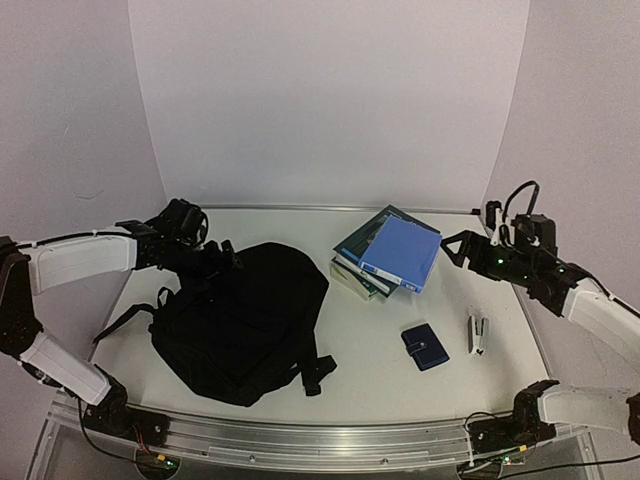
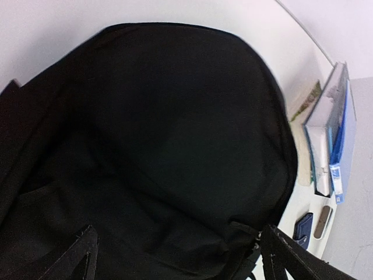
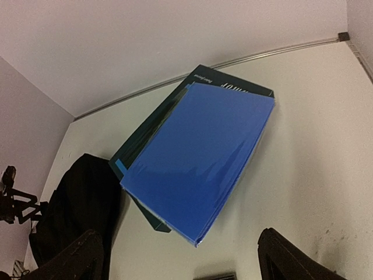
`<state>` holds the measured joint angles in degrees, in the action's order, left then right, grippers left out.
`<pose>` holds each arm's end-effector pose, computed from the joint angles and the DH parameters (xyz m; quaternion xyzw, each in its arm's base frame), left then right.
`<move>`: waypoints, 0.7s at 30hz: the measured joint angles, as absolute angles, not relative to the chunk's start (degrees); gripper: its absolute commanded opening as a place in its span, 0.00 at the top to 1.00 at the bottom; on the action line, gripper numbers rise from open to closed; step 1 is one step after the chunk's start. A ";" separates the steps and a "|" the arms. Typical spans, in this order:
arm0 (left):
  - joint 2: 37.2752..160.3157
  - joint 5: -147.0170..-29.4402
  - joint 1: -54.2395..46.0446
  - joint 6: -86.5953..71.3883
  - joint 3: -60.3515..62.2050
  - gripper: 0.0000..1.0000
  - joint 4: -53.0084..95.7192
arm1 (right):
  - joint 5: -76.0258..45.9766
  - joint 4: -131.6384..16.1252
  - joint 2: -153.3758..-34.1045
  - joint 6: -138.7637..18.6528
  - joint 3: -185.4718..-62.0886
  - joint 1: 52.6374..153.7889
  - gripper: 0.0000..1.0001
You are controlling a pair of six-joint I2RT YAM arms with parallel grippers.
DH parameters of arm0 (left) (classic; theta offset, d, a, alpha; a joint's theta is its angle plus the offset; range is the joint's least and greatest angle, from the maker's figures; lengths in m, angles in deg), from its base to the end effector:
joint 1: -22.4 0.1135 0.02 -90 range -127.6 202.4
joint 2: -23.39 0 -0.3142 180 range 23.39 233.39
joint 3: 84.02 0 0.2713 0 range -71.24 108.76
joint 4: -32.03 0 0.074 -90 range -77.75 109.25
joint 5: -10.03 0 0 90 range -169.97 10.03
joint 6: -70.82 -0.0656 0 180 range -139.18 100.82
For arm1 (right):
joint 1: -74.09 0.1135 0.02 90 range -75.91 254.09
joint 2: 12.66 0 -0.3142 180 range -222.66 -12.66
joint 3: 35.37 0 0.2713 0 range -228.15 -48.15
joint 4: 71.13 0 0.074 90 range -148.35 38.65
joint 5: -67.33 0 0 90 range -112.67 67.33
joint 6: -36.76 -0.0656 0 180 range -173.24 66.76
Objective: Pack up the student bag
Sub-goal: Adjust the student bag at the center of the board.
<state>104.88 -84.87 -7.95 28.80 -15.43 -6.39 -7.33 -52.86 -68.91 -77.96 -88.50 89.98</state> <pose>0.2777 -0.1691 0.2549 -0.1305 0.9337 -0.2402 0.2311 0.2301 0.0835 0.3099 -0.0120 0.8220 0.2972 0.4856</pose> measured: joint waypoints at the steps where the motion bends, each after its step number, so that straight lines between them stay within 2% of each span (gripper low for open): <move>1: 103.14 -86.54 -5.59 28.87 -17.46 0.01 -6.51 | -8.55 -52.59 -70.42 -78.43 -89.24 92.56 0.14; 5: 95.83 -89.64 3.26 28.87 -23.16 0.00 -9.49 | -12.06 -52.90 -77.86 -80.53 -93.37 102.54 0.17; 9: 89.75 -91.11 8.03 28.89 -24.80 0.00 -10.86 | -13.98 -54.91 -84.76 -83.51 -97.04 110.02 0.19; 13: 86.98 -94.70 10.10 29.71 -28.04 0.00 -10.29 | -15.35 -58.03 -93.19 -85.72 -101.73 114.94 0.20; 21: 85.38 -98.20 10.48 30.84 -30.16 0.00 -10.33 | -14.33 -60.60 -113.77 -87.96 -114.73 118.90 0.33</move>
<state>85.38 -98.20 10.48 30.84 -30.16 -10.33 -14.33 -60.60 -113.77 -87.96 -114.73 118.90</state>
